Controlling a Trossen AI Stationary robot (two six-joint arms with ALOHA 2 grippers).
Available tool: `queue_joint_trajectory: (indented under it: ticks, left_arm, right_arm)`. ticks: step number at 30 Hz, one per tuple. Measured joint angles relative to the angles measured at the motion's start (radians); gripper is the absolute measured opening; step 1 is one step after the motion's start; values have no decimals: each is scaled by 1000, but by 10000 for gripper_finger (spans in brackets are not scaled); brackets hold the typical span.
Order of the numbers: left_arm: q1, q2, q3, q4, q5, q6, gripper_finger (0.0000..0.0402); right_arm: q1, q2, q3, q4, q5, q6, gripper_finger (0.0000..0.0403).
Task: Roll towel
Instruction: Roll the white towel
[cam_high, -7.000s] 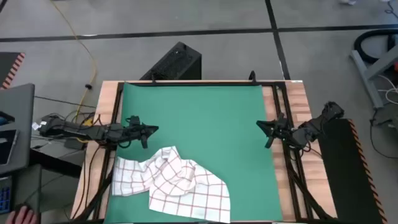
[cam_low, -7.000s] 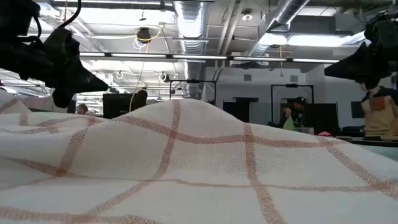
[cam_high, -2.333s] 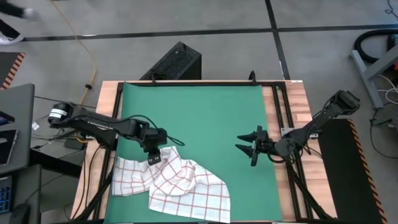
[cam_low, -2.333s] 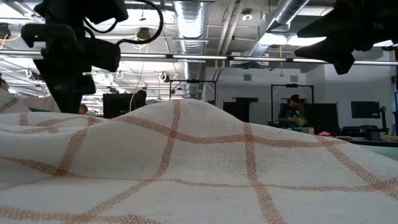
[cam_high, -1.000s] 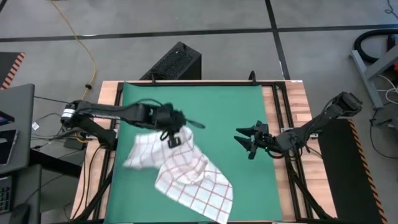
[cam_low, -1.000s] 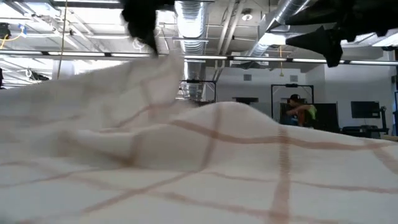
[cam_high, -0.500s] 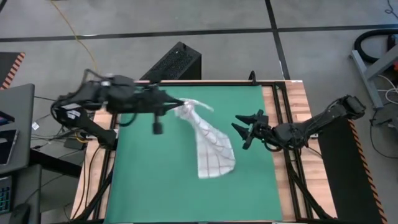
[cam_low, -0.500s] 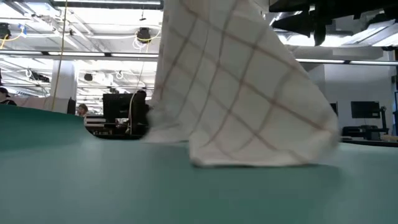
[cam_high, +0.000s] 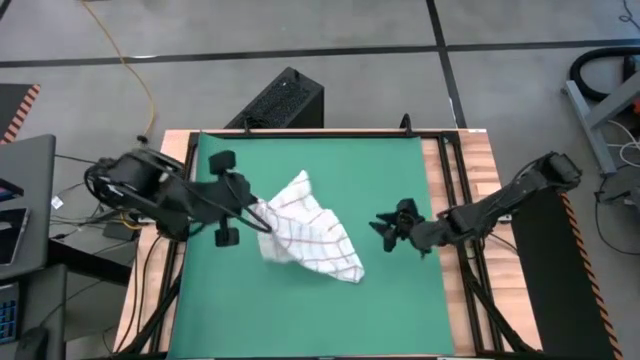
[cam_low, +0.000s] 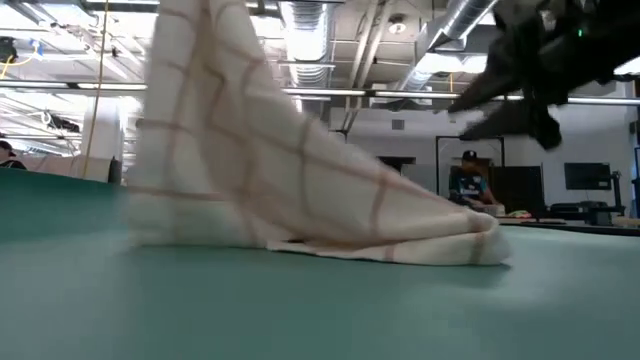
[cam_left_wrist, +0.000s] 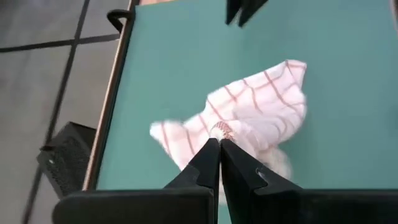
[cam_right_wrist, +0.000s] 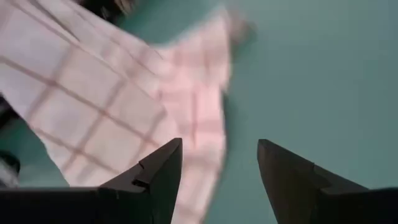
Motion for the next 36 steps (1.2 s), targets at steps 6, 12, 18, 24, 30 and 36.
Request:
queue_joint_trajectory:
  ticks: [6, 12, 18, 24, 30, 36]
  left_arm:
    - [-8, 56, -6, -7, -7, 60, 0]
    - [-6, 68, -26, -8, -8, 80, 0]
    - [-6, 69, -51, -9, 5, 14, 0]
    - [-14, 69, -66, -10, 56, -53, 0]
    - [-26, 69, -66, -10, 44, -67, 0]
    - [-33, 69, -66, -10, 39, -78, 0]
  right_arm:
    - [-63, 242, 41, 94, -141, 51, 232]
    - [-106, 431, 229, 142, -274, -609, 232]
    - [-210, 562, 396, 58, -426, -886, 232]
    - [-341, 635, 431, 21, -504, -871, 232]
    - [-414, 631, 464, 19, -656, -873, 232]
    - [-415, 651, 475, 21, -692, -849, 232]
